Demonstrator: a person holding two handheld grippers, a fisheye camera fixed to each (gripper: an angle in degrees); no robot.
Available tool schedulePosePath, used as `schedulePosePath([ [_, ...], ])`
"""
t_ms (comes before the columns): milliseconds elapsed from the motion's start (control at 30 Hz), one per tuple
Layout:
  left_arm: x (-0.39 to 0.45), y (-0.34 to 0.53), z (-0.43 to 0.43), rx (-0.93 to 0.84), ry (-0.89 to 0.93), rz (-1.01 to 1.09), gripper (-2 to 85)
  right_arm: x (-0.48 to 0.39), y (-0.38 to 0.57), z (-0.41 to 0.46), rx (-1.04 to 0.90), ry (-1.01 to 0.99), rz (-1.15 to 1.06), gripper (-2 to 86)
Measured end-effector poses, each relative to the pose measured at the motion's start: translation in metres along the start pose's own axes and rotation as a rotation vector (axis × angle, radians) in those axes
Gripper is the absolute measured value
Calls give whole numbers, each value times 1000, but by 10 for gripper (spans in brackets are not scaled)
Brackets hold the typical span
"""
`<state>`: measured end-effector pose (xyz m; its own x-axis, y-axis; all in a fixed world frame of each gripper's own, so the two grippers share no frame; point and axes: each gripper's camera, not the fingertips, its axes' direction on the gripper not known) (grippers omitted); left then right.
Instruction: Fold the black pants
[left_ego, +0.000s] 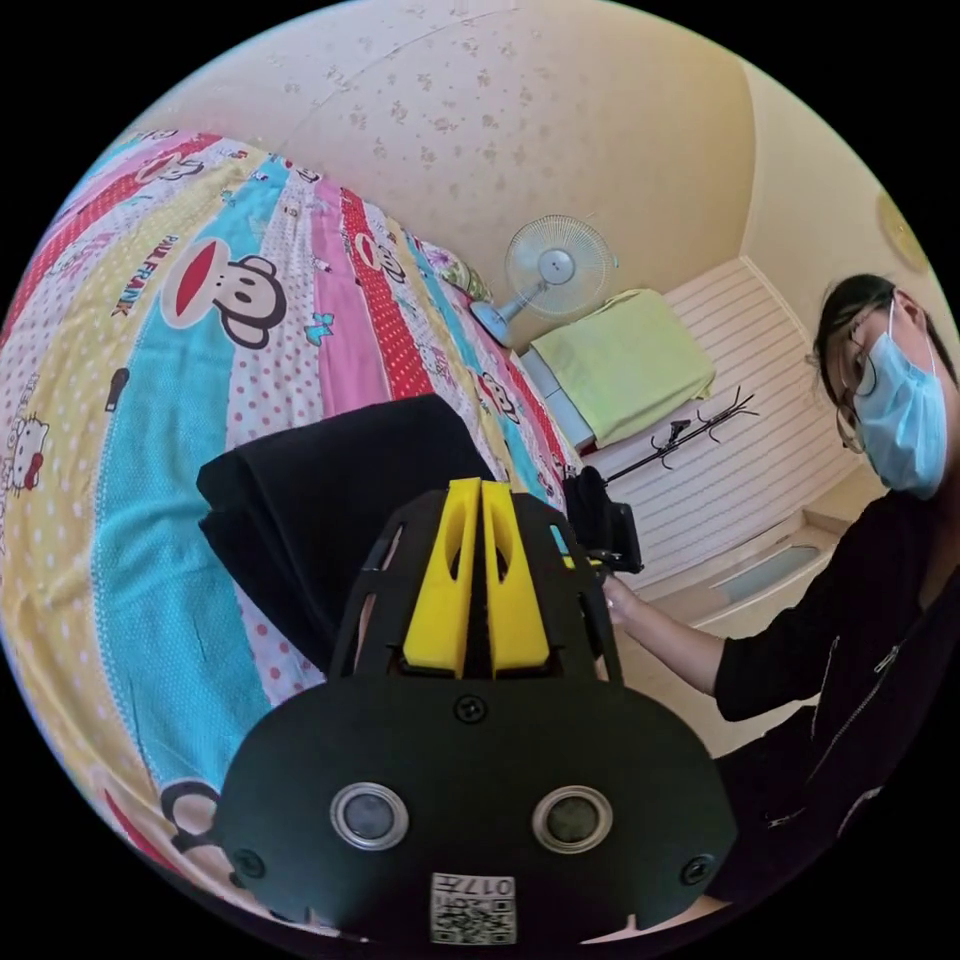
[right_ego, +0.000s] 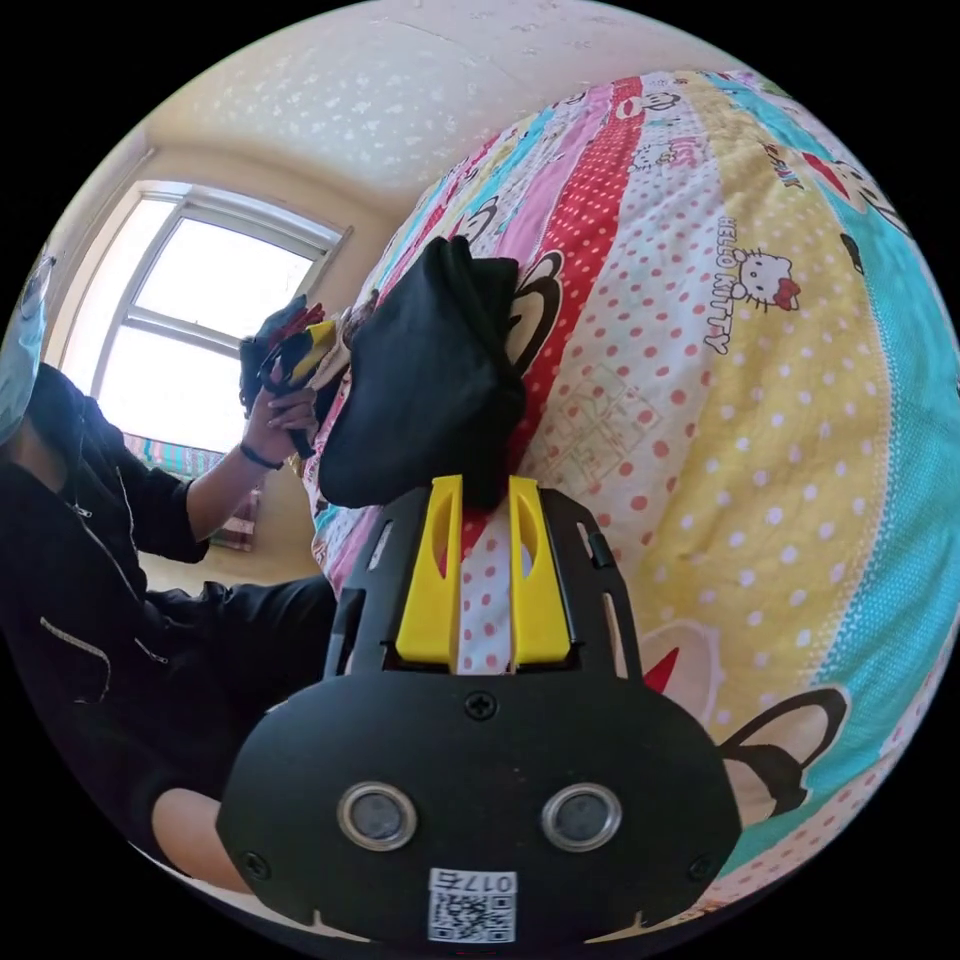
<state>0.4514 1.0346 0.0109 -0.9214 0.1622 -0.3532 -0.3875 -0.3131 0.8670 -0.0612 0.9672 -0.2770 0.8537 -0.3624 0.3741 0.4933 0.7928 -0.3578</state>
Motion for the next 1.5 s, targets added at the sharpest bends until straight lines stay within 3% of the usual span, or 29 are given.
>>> schedulePosePath([
  [133,-13,-37,12,9,-51,18,-10,10,12,0,69,-62,5,32],
  [300,-40,-55,47,-113,-127,64,-10,25,22,1,69,-22,35,17],
  [500,-35,-50,38,-64,-118,22,-10,49,32,8,122,-88,140,12],
  [633,-6,-48,13,-20,-107,46,-10,28,38,-36,288,-14,150,17],
  [800,19,-42,-14,38,-167,79,-10,-26,-31,-38,259,81,-38,17],
  [967,-13,-40,-1,57,-157,-53,-10,-45,-147,42,92,38,-239,15],
  [1067,-38,-39,10,-4,-234,-145,-10,-8,-167,80,-16,111,-190,11],
  [1133,-45,-39,4,28,-229,-177,-9,19,-162,68,34,-13,-116,11],
  [1300,-29,-34,-53,98,-130,-199,5,34,-92,-18,269,-105,-37,35],
  [1367,-9,-16,-70,105,-100,-201,76,50,-31,-50,409,-196,146,67],
  [1500,40,61,-89,63,-103,-324,193,74,60,-43,483,-346,481,120],
])
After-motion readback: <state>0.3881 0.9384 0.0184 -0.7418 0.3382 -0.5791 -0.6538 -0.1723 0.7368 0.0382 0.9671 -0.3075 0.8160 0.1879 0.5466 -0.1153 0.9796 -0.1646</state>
